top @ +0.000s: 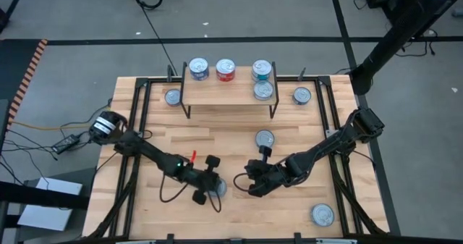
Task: Stack canned seafood by type on shelf
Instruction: Put the red tuna can on the shelf aligned with the other red tuna cans
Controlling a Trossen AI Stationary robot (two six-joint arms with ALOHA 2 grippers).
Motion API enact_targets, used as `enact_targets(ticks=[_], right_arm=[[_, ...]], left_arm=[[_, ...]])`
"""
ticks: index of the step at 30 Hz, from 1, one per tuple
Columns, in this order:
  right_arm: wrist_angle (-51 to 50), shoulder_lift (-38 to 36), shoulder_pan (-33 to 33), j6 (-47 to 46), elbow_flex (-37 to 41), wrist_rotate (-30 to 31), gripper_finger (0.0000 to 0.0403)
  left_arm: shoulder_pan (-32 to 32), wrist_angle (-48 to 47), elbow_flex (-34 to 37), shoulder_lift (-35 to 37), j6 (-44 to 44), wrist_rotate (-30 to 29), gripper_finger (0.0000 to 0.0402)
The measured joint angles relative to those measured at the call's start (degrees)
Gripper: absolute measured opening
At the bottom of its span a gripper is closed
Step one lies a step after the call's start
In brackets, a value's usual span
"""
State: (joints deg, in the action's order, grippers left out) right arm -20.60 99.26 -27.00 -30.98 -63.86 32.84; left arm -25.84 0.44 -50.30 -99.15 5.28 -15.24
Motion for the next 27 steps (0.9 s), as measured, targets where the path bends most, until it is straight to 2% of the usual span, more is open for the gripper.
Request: enact_targets(ticks=[5,10,15,17,21,27], right_arm=[[0.02,0.0,-0.71,-0.33,0.0,0.01,0.001],[0.73,0.0,-1.24,-0.51,0.0,0.07,0.001],[2.72,0.0,-1.41,-0.56,0.0,0.09,0.001],[4.6,0.0,-1.4,-1.41,0.02,0.08,0.001],[11.86,0.0,-1.35,-0.88,1.04,-1.44,0.0016],[25.17,2.31,-0.7,8.86,2.78,-7.18,0.0018]], left_arm=[[3.7,4.34,0.51,-0.93,2.28,-0.16,0.0001],[6.72,16.27,3.81,-0.94,3.81,0.41,0.0001],[7.09,22.35,7.44,3.56,5.0,1.43,0.0001],[6.99,23.65,10.37,6.85,5.09,1.39,0.0001],[6.92,32.34,18.58,12.54,3.94,1.36,0.0001],[7.02,43.69,30.92,16.54,1.83,0.39,0.0001]])
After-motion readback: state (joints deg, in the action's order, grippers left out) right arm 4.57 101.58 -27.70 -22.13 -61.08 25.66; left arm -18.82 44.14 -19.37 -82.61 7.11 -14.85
